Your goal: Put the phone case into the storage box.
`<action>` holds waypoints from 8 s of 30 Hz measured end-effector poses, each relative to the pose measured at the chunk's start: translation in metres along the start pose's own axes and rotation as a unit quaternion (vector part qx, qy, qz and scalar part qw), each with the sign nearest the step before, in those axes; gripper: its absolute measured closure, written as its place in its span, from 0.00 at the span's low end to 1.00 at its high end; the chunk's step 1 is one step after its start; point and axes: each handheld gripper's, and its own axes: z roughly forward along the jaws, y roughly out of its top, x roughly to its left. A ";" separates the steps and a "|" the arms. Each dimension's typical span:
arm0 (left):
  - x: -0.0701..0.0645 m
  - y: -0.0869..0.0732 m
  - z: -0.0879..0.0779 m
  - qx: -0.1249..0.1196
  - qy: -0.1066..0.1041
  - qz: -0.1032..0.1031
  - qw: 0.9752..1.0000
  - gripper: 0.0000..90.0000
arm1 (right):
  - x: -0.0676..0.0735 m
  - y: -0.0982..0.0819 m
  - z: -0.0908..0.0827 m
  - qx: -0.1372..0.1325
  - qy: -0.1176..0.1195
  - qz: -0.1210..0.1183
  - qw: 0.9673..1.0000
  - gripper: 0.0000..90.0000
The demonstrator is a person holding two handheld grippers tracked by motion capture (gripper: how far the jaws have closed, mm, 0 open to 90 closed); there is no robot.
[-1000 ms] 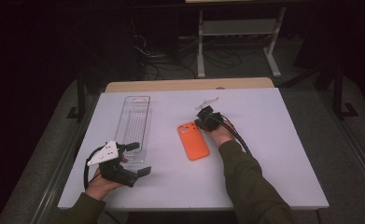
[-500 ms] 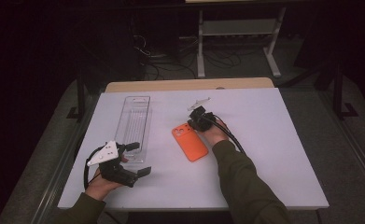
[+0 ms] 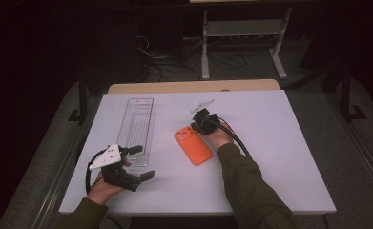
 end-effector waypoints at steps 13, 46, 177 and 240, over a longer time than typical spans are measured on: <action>0.000 0.000 0.000 0.007 0.002 0.002 1.000 0.00 | -0.013 -0.017 -0.035 -0.018 -0.003 0.014 1.000 0.91; 0.001 -0.002 0.002 0.008 0.003 0.005 1.000 0.00 | -0.022 -0.081 -0.116 -0.077 -0.013 0.057 0.995 0.38; -0.001 0.000 0.001 0.006 0.002 0.005 1.000 0.00 | 0.012 -0.085 -0.129 -0.091 0.005 0.042 0.995 0.00; 0.000 0.000 0.001 0.004 0.001 0.004 1.000 0.00 | 0.021 -0.042 -0.086 -0.086 0.015 0.043 0.995 0.00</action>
